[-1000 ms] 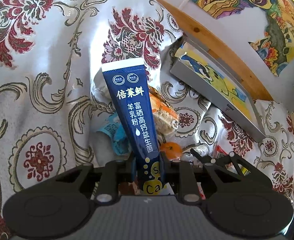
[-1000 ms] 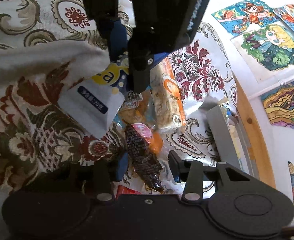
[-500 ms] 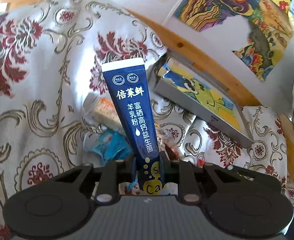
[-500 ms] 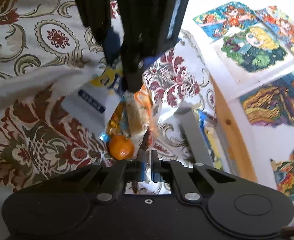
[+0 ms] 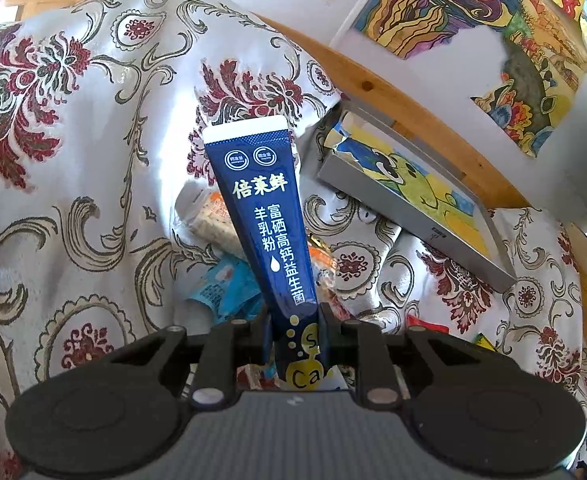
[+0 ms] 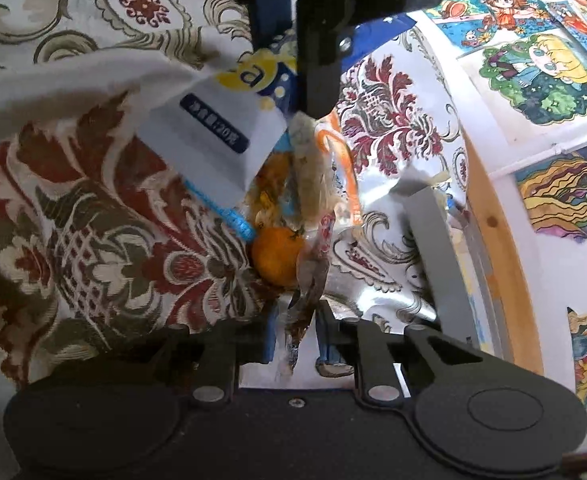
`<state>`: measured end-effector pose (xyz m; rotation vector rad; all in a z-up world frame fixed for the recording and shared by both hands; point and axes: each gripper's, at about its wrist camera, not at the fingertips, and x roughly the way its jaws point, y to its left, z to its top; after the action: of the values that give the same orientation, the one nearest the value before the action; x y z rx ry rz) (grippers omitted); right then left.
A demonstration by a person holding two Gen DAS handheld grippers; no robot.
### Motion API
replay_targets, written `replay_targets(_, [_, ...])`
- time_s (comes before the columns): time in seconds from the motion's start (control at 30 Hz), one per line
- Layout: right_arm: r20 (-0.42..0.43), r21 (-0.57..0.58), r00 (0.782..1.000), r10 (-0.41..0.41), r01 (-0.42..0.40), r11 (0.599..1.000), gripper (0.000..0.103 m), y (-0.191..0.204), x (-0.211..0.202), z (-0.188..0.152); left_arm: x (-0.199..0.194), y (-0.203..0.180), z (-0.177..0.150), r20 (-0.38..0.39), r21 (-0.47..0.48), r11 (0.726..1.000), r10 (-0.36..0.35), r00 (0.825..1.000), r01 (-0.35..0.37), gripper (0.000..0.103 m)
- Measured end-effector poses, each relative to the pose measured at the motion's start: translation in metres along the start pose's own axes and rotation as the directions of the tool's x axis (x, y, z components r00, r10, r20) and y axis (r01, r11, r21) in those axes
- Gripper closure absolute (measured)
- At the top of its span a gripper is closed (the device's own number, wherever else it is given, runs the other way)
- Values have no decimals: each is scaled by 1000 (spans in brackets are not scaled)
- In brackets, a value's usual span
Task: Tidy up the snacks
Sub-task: 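Grasp the dark brown wrapped snack with the right tool while the left tool holds the blue stick, then carry both held snacks into the grey tray and open both tools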
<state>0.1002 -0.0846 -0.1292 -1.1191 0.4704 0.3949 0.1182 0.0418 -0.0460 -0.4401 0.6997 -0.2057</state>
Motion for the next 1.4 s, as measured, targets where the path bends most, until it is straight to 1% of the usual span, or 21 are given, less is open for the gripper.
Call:
replay_targets(0.03, [-1, 6, 1000, -13, 13, 1000, 90, -2, -1, 0, 0, 0, 0, 1, 0, 1000, 0, 1000, 0, 79])
replay_targets(0.07, [-2, 7, 1000, -29, 29, 1000, 91, -3, -1, 1, 0, 0, 0, 2, 1, 1000, 0, 1000, 0, 79])
replay_targets(0.17, [4, 8, 998, -67, 67, 998, 92, -8, -3, 3, -1, -1, 1, 7, 6, 1000, -5, 1000, 5, 79])
replay_targets(0.3, [32, 18, 992, -121, 121, 993, 92, -18, -11, 8, -5, -6, 5, 20, 21, 1000, -8, 1000, 7, 79])
replay_targets(0.43, [45, 95, 985, -167, 162, 982, 92, -37, -18, 8, -7, -14, 15, 31, 50, 999, 5, 1000, -7, 79])
replay_targets(0.57, [38, 114, 977, -208, 203, 972, 92, -47, -16, 3, -4, -22, 23, 33, 72, 997, 15, 999, -18, 79])
replay_targets(0.7, [47, 175, 961, -273, 261, 949, 92, -70, -15, 1, 7, -35, 36, 25, 70, 997, 13, 1000, -14, 79])
replay_targets(0.8, [31, 263, 941, -338, 318, 911, 92, -99, -14, -7, 21, -51, 52, 28, 81, 997, 6, 1000, -8, 79])
replay_targets(0.9, [-14, 364, 920, -392, 370, 855, 92, -128, -6, -22, 38, -73, 69, 29, 97, 995, -4, 1000, 2, 79])
replay_targets(1.03, [-83, 473, 899, -430, 416, 777, 92, -157, 3, -50, 67, -104, 92, 27, 99, 995, -20, 999, 17, 79])
replay_targets(1.1, [-110, 502, 890, -442, 433, 749, 92, -167, 10, -61, 83, -118, 102, 28, 99, 995, -30, 999, 27, 79])
replay_targets(1.17, [-132, 524, 883, -450, 447, 725, 92, -177, 18, -70, 100, -133, 112, 33, 111, 993, -34, 999, 30, 79])
replay_targets(1.27, [-159, 546, 877, -453, 460, 700, 92, -188, 29, -83, 124, -153, 122, 23, 124, 992, -38, 999, 35, 79])
replay_targets(1.33, [-176, 565, 877, -446, 461, 684, 92, -195, 36, -89, 141, -165, 127, 1, 145, 989, -37, 999, 37, 79])
replay_targets(1.4, [-189, 588, 882, -433, 455, 669, 92, -203, 43, -93, 159, -177, 130, -36, 183, 983, -19, 999, 25, 79])
